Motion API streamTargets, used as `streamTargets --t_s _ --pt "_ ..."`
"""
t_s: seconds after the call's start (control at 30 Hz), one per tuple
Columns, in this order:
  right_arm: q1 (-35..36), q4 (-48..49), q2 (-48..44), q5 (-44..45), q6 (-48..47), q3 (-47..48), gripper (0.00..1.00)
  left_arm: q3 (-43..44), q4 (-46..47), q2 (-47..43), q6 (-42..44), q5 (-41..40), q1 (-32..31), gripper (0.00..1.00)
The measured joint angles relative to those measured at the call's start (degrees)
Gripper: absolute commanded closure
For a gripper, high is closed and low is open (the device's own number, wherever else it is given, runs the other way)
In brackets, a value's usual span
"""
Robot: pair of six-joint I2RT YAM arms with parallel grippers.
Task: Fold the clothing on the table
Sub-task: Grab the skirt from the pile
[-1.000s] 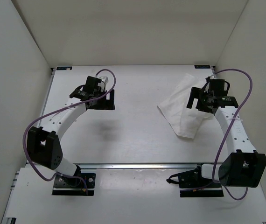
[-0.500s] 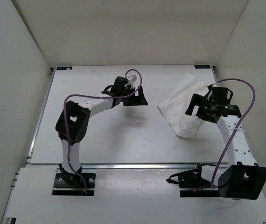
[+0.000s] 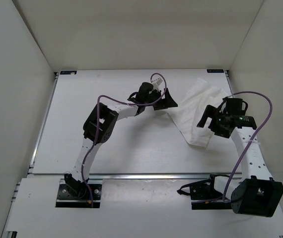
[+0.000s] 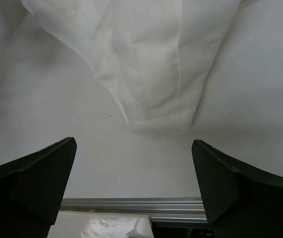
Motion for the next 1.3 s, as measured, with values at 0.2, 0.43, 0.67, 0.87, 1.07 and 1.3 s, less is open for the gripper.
streamTargets --t_s 0.2,0.43,0.67,0.87,1.07,1.3 --pt "-0.6 -0.6 -0.8 0.3 0.6 -0.6 0.01 0.7 0.7 1.6 -1.5 0.3 -1.7 0.05" --pt "-0.6 -0.6 0.2 0.2 0.6 -0.6 0.01 0.8 -2.8 1.9 -0.5 -1.3 -2.7 0.05" --pt "-0.6 -0.5 0.3 0.0 0.1 -0.7 0.01 -0.4 -4.9 1.4 -0.7 -3.1 -2.7 0.07" --pt "-1.7 -0.3 0.3 -0.8 -0.1 -1.1 0.01 -5.2 -3.8 -1.8 -2.5 -4.4 -2.9 0.11" --pt "-1.7 -0.3 0.3 -0.9 -0.9 -1.1 0.01 -4.1 -3.5 -1.2 -4.7 -4.8 -3.6 0.15" --pt "-1.8 -0.3 -0.1 -1.2 -1.4 -1.1 0.01 -0.5 -3.1 1.7 -8.4 -6.9 -5.6 0.43"
